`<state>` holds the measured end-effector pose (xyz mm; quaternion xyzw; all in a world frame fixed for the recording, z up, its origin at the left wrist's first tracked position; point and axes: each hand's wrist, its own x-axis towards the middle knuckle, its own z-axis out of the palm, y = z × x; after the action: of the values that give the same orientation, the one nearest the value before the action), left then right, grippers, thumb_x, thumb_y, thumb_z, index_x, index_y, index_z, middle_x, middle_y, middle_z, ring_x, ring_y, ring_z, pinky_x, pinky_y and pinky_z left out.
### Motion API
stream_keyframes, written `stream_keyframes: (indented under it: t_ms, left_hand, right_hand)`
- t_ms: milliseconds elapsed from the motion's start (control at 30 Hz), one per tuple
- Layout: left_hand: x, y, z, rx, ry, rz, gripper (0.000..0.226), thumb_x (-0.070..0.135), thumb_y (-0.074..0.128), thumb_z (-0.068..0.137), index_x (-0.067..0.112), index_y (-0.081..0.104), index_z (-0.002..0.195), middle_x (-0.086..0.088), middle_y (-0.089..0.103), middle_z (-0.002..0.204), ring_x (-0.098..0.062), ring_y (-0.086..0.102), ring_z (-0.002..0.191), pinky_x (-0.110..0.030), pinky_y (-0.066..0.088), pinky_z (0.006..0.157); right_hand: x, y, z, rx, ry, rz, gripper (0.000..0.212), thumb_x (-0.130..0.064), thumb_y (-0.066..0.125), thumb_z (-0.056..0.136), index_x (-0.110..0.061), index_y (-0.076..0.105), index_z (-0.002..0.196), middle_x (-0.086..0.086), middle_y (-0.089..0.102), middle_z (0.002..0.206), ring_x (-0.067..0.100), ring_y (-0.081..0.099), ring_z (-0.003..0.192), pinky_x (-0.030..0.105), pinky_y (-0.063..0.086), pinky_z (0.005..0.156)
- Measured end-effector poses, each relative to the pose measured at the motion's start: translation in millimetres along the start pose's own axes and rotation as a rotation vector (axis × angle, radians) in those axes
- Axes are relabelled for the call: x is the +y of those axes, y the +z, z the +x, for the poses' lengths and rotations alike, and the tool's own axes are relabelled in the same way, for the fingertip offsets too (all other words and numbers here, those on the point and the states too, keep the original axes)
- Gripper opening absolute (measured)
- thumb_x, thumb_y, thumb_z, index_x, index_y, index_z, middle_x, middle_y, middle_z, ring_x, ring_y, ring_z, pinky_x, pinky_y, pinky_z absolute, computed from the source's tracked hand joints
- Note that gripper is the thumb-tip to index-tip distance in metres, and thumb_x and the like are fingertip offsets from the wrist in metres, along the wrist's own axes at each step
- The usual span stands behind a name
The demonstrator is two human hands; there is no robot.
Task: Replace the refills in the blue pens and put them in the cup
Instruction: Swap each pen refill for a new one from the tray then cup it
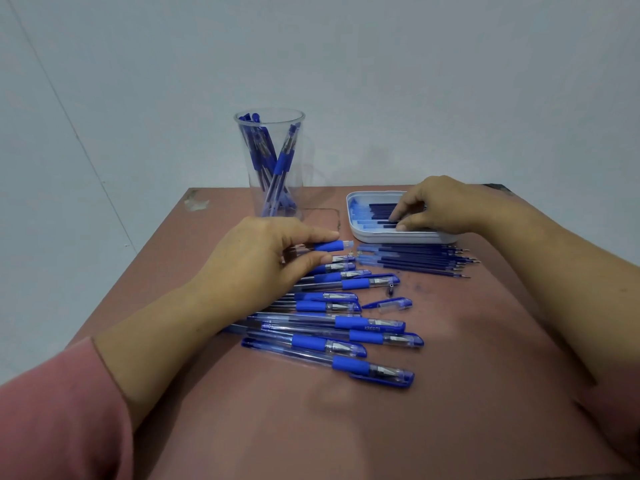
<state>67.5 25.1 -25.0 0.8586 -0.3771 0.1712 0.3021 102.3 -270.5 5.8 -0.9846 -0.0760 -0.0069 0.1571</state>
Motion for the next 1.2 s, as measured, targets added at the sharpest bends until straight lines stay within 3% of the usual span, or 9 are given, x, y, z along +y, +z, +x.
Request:
stream_keyframes:
  t_ms: [100, 200, 333, 500, 667, 800, 900, 967, 1200]
  left_hand:
    - [0.4, -0.2, 0.0, 0.008, 0.005, 0.000, 0.034, 0.045, 0.065, 0.084, 0.039, 0.068, 0.117, 0.017, 0.072, 0.097, -0.004, 0.067, 0.086, -0.036, 0.057, 0.075]
    - [0.9, -0.2, 0.0, 0.009, -0.001, 0.008, 0.033, 0.044, 0.066, 0.085, 0.039, 0.068, 0.117, 0.017, 0.072, 0.097, -0.003, 0.066, 0.086, -0.035, 0.056, 0.076]
    - [1.1, 0.4, 0.2, 0.009, -0.003, 0.022, 0.032, 0.040, 0.068, 0.085, 0.038, 0.068, 0.117, 0.019, 0.072, 0.099, 0.001, 0.065, 0.085, -0.030, 0.056, 0.076]
    - [0.7, 0.8, -0.3, 0.014, -0.004, 0.025, 0.031, 0.039, 0.070, 0.085, 0.037, 0.069, 0.116, 0.019, 0.072, 0.098, 0.000, 0.065, 0.084, -0.032, 0.057, 0.075]
    - [0.9, 0.8, 0.0, 0.009, -0.010, 0.031, 0.032, 0.040, 0.069, 0.085, 0.038, 0.068, 0.117, 0.018, 0.072, 0.097, -0.001, 0.065, 0.084, -0.034, 0.056, 0.075]
    - [1.0, -0.2, -0.4, 0.005, -0.019, 0.018, 0.032, 0.041, 0.068, 0.085, 0.039, 0.068, 0.117, 0.018, 0.072, 0.097, -0.002, 0.065, 0.085, -0.035, 0.056, 0.075]
    - [1.4, -0.6, 0.0, -0.001, -0.020, 0.030, 0.032, 0.043, 0.067, 0.085, 0.039, 0.068, 0.117, 0.018, 0.072, 0.098, 0.000, 0.064, 0.085, -0.031, 0.055, 0.076]
    - [1.4, -0.9, 0.1, -0.003, -0.023, 0.024, 0.033, 0.047, 0.064, 0.084, 0.039, 0.068, 0.116, 0.018, 0.072, 0.097, 0.000, 0.064, 0.085, -0.031, 0.055, 0.075]
    - [1.2, -1.4, 0.1, 0.021, -0.021, -0.008, 0.040, 0.056, 0.055, 0.082, 0.039, 0.069, 0.115, 0.019, 0.072, 0.097, -0.002, 0.065, 0.082, -0.034, 0.056, 0.073]
  right_hand:
    - [-1.4, -0.7, 1.4, -0.020, 0.013, -0.025, 0.020, -0.027, 0.073, 0.084, -0.026, 0.072, 0.104, -0.007, 0.068, 0.101, 0.010, 0.061, 0.096, 0.025, 0.047, 0.085]
    - [-2.0, -1.3, 3.7, -0.048, 0.022, -0.064, 0.023, -0.028, 0.072, 0.085, -0.026, 0.070, 0.108, -0.009, 0.066, 0.102, 0.009, 0.059, 0.096, 0.024, 0.045, 0.085]
    - [-2.5, -1.6, 4.0, -0.069, 0.033, -0.029, 0.012, -0.026, 0.071, 0.086, -0.024, 0.071, 0.097, -0.008, 0.068, 0.097, 0.010, 0.061, 0.092, 0.028, 0.049, 0.085]
    - [-0.7, -0.4, 5.1, -0.075, 0.019, -0.016, 0.006, -0.024, 0.071, 0.085, -0.023, 0.066, 0.089, -0.005, 0.067, 0.094, 0.012, 0.061, 0.090, 0.024, 0.047, 0.079]
    - [-0.9, 0.0, 4.0, -0.057, -0.026, 0.059, 0.014, -0.020, 0.073, 0.083, -0.029, 0.064, 0.089, -0.007, 0.065, 0.086, 0.004, 0.058, 0.076, 0.011, 0.043, 0.066]
    - [-1.6, -0.1, -0.1, 0.048, -0.063, 0.075, 0.015, -0.020, 0.071, 0.085, -0.033, 0.066, 0.090, -0.014, 0.063, 0.081, 0.003, 0.056, 0.073, 0.006, 0.040, 0.064]
    - [-6.5, -3.4, -8.6, 0.159, -0.098, 0.090, 0.015, -0.019, 0.069, 0.085, -0.030, 0.068, 0.096, -0.011, 0.064, 0.080, 0.014, 0.060, 0.081, 0.026, 0.048, 0.076]
    - [-14.3, -7.1, -19.0, 0.209, -0.137, 0.082, 0.017, -0.018, 0.068, 0.086, -0.028, 0.069, 0.100, -0.009, 0.064, 0.081, 0.016, 0.060, 0.082, 0.031, 0.049, 0.079]
    - [-42.4, -14.8, -77.9, 0.368, -0.313, -0.020, 0.019, -0.018, 0.068, 0.085, -0.029, 0.070, 0.101, -0.012, 0.060, 0.080, 0.006, 0.057, 0.076, 0.020, 0.045, 0.071]
